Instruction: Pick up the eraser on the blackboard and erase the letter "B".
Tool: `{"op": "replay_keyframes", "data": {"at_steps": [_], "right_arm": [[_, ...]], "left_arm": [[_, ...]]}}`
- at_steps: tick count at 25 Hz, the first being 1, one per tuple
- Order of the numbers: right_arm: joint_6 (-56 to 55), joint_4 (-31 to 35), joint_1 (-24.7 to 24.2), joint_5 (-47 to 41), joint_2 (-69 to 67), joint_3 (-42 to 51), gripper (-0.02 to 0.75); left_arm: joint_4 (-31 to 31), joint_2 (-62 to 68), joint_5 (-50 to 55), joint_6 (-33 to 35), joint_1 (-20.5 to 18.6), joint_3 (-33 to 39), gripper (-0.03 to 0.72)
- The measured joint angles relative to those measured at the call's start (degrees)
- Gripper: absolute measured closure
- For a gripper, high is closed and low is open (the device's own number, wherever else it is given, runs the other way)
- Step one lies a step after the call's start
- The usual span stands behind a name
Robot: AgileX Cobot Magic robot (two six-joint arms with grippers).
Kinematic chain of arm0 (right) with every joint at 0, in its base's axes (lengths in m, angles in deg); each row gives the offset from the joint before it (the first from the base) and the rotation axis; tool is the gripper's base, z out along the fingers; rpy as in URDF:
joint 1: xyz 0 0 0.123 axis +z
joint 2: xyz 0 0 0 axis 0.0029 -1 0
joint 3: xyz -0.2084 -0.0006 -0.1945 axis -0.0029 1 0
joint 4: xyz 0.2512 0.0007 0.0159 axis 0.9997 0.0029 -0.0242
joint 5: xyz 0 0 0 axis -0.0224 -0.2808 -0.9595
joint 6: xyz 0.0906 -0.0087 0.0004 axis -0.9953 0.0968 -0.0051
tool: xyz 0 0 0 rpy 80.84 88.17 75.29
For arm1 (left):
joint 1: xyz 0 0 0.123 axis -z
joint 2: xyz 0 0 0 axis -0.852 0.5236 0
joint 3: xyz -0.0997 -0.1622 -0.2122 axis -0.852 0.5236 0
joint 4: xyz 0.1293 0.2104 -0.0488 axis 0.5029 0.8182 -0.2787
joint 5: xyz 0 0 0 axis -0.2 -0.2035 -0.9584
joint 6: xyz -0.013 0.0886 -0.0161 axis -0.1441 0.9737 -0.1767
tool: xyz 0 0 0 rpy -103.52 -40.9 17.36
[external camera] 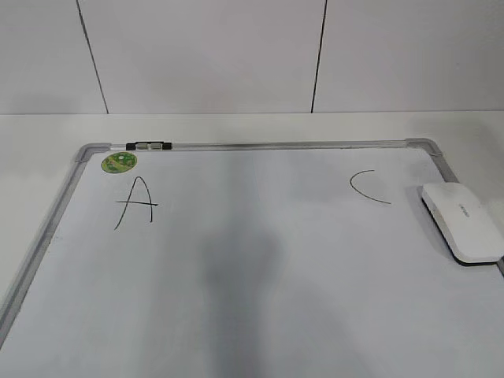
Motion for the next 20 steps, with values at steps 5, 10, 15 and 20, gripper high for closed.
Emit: {"op": "replay_keyframes", "data": {"at_steps": [5,10,15,20], "right_arm": [[2.47,-2.25,0.00,0.00,10.39,9.86,0.151],[3.27,-4.79,0.00,2.33,22.43,18.59,0.151],[3.41,-6.80,0.00,10.05,36.05,26.90,0.151],[3.13,-6.80,0.00,11.34,48.71,33.37,0.152]], "left_arm": [[-0.33,-10.06,0.62,0.00,0.00,4.60,0.446],[-0.42,-18.78,0.77,0.00,0.00,9.44,0.447],[-0.55,-25.92,1.22,1.09,0.00,13.94,0.452],[-0.55,-34.55,0.81,3.24,0.00,20.22,0.452]]}}
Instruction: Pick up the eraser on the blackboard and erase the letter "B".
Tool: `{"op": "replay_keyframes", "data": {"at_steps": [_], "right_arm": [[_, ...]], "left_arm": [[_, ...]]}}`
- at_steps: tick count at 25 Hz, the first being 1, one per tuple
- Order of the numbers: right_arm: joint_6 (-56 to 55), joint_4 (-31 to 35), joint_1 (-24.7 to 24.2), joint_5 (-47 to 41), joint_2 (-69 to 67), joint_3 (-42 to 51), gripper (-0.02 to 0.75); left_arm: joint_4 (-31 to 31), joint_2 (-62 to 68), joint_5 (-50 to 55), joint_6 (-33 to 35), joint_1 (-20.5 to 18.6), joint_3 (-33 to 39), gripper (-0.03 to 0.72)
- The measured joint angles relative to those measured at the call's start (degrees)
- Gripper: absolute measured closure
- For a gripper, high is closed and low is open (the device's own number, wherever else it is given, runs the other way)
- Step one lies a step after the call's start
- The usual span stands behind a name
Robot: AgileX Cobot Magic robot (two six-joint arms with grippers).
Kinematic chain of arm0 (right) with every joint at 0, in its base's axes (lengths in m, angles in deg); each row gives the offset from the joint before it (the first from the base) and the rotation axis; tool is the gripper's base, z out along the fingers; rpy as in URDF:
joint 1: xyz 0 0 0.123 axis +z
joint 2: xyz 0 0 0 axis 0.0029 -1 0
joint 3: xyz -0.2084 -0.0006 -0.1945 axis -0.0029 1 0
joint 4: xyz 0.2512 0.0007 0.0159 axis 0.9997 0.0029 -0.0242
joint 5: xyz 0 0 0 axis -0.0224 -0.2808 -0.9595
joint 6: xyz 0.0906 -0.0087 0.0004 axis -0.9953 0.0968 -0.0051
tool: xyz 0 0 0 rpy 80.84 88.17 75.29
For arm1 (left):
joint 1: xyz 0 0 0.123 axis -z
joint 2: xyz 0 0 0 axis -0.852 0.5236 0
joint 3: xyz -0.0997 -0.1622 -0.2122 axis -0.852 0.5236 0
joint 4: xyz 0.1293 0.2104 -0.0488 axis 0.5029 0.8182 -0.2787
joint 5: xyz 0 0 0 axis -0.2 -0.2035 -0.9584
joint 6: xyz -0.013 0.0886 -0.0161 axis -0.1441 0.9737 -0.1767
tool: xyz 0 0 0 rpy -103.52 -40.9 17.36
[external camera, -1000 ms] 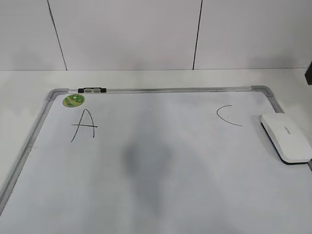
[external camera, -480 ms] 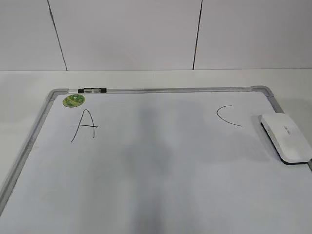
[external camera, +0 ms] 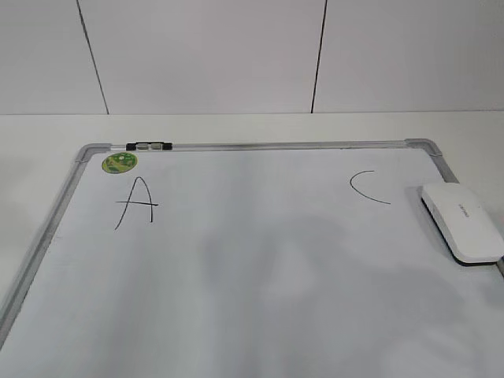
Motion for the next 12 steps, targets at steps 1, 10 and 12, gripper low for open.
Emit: {"op": "replay_keyframes", "data": {"at_steps": [1,10,12], "right_arm": [[-0.09,0.31,0.00,-0.68,2.37,0.68,0.152],[-0.30,1.93,0.00,-7.07,18.51,2.79,0.152],[-0.30,1.82,0.00,-7.67,20.55,4.08,0.152]], "left_arm": [[0.00,-1.99,-0.59,0.24,0.00,1.57,0.452],[0.00,-20.09,-2.63,2.80,0.00,14.97,0.452],[0.00,-24.40,-2.72,2.90,0.00,17.52,0.452]]}}
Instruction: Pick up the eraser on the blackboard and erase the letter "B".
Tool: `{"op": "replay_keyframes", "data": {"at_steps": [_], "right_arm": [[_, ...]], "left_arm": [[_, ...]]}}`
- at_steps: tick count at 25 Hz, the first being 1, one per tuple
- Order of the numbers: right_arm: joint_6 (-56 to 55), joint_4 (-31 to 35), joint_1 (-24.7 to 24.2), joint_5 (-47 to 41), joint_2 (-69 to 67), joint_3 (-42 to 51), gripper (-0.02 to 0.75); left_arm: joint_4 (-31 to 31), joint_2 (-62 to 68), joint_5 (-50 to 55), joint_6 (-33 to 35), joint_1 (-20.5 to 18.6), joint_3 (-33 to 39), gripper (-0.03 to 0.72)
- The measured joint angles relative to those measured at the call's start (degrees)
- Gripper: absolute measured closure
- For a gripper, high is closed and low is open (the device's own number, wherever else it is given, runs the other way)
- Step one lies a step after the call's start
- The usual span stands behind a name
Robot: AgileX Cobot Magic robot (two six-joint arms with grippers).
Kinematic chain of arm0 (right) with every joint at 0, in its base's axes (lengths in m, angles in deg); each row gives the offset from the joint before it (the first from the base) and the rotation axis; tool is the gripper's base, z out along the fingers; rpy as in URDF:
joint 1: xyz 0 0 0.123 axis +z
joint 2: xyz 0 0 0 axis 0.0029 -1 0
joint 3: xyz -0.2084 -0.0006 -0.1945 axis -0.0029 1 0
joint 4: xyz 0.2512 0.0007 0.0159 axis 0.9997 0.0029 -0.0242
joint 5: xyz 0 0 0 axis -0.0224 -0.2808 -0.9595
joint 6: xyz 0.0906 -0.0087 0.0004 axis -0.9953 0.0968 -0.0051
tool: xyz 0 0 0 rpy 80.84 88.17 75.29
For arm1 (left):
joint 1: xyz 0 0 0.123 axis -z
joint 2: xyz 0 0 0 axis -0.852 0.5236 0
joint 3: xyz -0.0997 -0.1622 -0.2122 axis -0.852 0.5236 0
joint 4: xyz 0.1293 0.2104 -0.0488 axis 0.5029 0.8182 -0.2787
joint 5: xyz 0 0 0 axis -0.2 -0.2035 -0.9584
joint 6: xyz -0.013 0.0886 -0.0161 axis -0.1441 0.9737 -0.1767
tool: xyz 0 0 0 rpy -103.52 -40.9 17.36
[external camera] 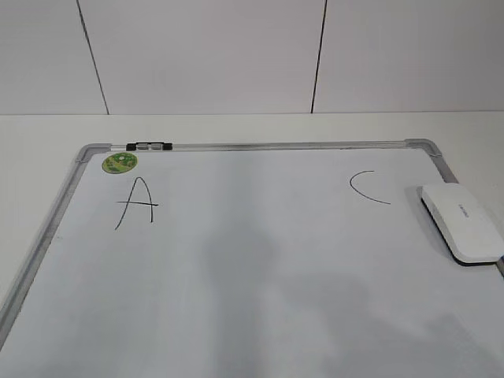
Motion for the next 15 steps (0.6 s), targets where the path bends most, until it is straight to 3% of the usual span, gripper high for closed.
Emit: {"op": "replay_keyframes", "data": {"at_steps": [8,15], "right_arm": [[-0.12,-0.11,0.00,-0.43,2.71,1.12,0.153],[-0.12,0.00,0.00,0.15,4.14,2.25,0.152]], "left_arm": [[0.10,-14.94,-1.22,0.12,0.00,4.30,0.452],[0.45,-16.64,-4.30,0.12,0.00,6.05,0.452]]}}
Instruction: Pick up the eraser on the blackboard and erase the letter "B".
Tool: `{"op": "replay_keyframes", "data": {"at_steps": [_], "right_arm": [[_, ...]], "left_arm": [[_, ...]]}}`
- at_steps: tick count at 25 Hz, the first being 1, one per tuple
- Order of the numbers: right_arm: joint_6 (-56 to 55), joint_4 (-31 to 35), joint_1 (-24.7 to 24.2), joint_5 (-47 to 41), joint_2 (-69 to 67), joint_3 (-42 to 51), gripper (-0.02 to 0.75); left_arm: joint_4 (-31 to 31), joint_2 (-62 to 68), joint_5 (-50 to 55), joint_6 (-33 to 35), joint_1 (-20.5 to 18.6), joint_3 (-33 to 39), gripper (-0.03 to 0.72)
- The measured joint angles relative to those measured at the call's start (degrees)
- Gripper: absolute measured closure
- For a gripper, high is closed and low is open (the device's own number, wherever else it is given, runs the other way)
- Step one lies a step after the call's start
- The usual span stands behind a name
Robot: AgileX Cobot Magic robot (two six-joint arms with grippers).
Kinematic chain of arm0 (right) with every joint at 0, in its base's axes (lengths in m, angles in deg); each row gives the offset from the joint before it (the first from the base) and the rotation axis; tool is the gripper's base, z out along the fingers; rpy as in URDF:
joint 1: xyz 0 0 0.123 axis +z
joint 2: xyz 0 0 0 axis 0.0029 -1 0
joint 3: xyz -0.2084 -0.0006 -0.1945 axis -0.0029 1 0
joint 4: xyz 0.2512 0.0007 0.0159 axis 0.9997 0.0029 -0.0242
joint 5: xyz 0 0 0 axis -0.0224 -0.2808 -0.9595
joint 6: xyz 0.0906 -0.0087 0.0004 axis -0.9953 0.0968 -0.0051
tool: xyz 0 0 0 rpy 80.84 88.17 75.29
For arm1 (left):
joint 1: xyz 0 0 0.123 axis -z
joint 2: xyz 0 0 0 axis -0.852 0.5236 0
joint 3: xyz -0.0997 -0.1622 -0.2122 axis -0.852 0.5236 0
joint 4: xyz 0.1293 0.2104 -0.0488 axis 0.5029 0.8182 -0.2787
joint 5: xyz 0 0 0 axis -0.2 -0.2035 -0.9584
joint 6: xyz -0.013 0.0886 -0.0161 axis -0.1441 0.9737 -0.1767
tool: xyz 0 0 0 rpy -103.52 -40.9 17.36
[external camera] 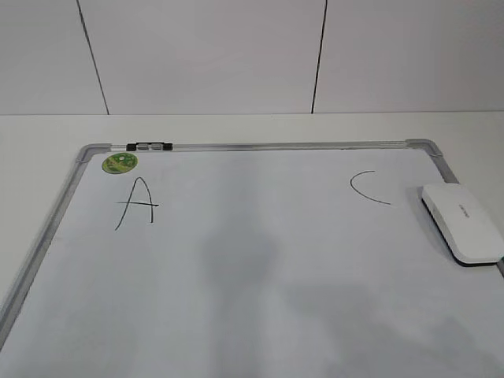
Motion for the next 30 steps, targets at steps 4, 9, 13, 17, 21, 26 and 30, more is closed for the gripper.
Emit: {"op": "replay_keyframes", "data": {"at_steps": [4,9,13,17,21,26,30], "right_arm": [[-0.14,0.21,0.00,0.14,1.04,-0.02,0.153],[-0.50,0.21,0.00,0.14,1.04,-0.02,0.153],[-0.65,0.07,0.00,0.27,1.04,-0.02,0.153],[-0.65,-2.14,0.00,0.27,1.04,-0.02,0.153],[-0.65,-2.39,0.00,0.27,1.04,-0.02,0.153],[-0.65,-2.39,0.00,0.27,1.04,-0.02,0.153],[-0.70,-2.39,0.00,0.27,1.04,-0.02,0.153]], "left_arm": [[0.14,0.00,-0.22,0.00,0.00,0.09,0.452],[0.14,0.00,-0.22,0.00,0.00,0.09,0.452],[0.14,0.00,-0.22,0.00,0.00,0.09,0.452],[-0.94,0.00,-0.22,0.00,0.00,0.09,0.452],[-2.78,0.00,-0.25,0.00,0.00,0.09,0.452],[-3.25,0.00,-0.25,0.00,0.00,0.09,0.452],[-3.25,0.00,-0.25,0.00,0.00,0.09,0.452]]}}
